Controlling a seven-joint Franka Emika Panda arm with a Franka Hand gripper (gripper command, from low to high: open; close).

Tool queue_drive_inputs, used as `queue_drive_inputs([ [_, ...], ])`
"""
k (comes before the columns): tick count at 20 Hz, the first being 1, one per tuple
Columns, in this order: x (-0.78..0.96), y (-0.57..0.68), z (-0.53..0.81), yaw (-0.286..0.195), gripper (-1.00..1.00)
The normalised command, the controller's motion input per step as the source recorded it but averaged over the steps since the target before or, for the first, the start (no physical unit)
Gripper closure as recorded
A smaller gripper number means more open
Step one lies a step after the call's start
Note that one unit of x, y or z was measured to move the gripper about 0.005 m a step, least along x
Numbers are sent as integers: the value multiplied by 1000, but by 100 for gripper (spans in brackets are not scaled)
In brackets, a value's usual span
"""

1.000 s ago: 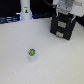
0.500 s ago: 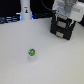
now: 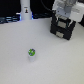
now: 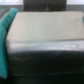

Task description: Open the kcup holder, insert the kcup into the holder, and close the kcup holder

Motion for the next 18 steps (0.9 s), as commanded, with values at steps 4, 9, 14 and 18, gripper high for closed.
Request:
queue_drive_inputs([
  [4,535,-123,159,-51,100],
  [9,841,-231,288,-75,100],
  [14,929,-256,181,-60,100],
  [18,972,-281,149,-56,100],
])
